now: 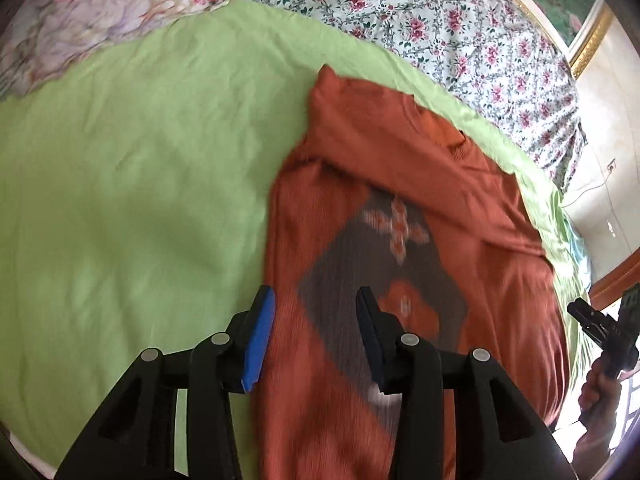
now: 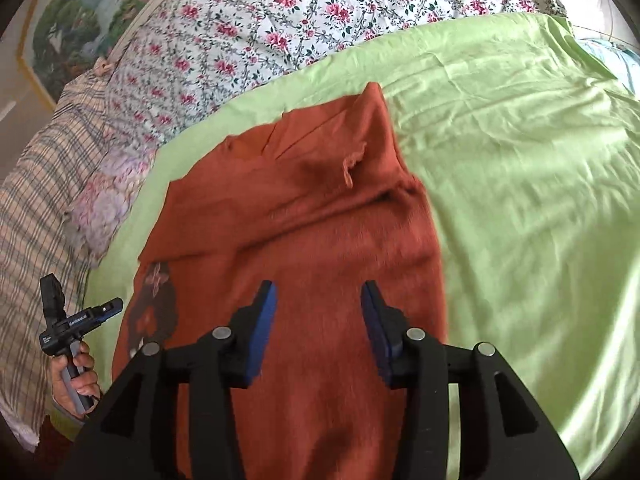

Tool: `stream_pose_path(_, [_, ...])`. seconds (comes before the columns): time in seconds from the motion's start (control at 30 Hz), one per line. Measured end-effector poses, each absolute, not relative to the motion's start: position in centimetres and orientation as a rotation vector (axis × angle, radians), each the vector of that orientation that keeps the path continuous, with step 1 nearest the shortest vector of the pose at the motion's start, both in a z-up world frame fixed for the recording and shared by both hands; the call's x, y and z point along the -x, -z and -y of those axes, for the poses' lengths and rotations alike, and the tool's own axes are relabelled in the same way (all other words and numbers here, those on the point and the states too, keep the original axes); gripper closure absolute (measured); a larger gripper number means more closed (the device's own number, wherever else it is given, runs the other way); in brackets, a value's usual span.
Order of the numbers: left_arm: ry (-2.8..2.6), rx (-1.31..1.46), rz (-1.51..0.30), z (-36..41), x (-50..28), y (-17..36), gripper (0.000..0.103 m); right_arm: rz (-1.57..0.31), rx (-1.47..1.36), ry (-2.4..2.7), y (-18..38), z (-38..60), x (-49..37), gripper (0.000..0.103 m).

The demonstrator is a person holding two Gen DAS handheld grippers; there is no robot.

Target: Fold small clothes

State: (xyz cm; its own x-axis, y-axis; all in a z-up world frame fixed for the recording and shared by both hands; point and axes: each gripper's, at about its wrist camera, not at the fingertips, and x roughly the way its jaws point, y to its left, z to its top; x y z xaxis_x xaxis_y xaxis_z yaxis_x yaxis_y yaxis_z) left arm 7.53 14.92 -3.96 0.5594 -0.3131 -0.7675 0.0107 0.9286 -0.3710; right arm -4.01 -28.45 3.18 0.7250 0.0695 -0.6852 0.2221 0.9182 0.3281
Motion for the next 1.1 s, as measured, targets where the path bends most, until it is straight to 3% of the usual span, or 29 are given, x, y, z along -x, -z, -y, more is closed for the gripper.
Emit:
stream_pose_path(0.4, [0.255, 0.332, -1.023, -16.9, 1.9, 6.4, 0.047, -0.793, -0.465, 0.046, -0.5, 29.4, 13.0, 0.057])
stream_pose_path(0.6, [0.348, 0.35, -1.051, -16.5, 3.7, 7.4, 0.049, -0.811, -0.478, -0.017, 0.4, 29.1, 16.6, 0.057])
stream_pose_path(0.63, [0.355, 0.351, -1.046, -16.3, 3.6, 7.5, 0.051, -0.811, -0.48, -0.028, 0.6, 28.9, 17.0, 0.057])
stream_pose_path(0.67, [0.364, 0.35, -1.038, -16.0, 3.6, 7.4, 0.066, -0.811, -0.488, -0.049, 0.8, 28.8, 17.1, 0.057])
stream_pose_path(0.7, [0.39, 0.356, -1.037, -15.6, 3.5, 7.4, 0.088, -0.811, -0.5, -0.068, 1.0, 28.7, 17.0, 0.057])
stream_pose_path(0.73, [0.393, 0.355, -1.037, -15.5, 3.5, 7.5, 0.093, -0.81, -0.521, -0.093, 1.4, 28.6, 16.8, 0.057])
stream_pose_path(0.87, [0.394, 0.331, -1.023, -15.6, 3.7, 7.2, 0.092, -0.8, -0.553, -0.16, 2.1, 27.9, 15.9, 0.061])
stream_pose_path(1.1, [0.452, 0.395, -1.043, -16.4, 3.5, 8.1, 0.078, -0.794, -0.608, -0.205, 2.7, 28.9, 16.9, 0.062])
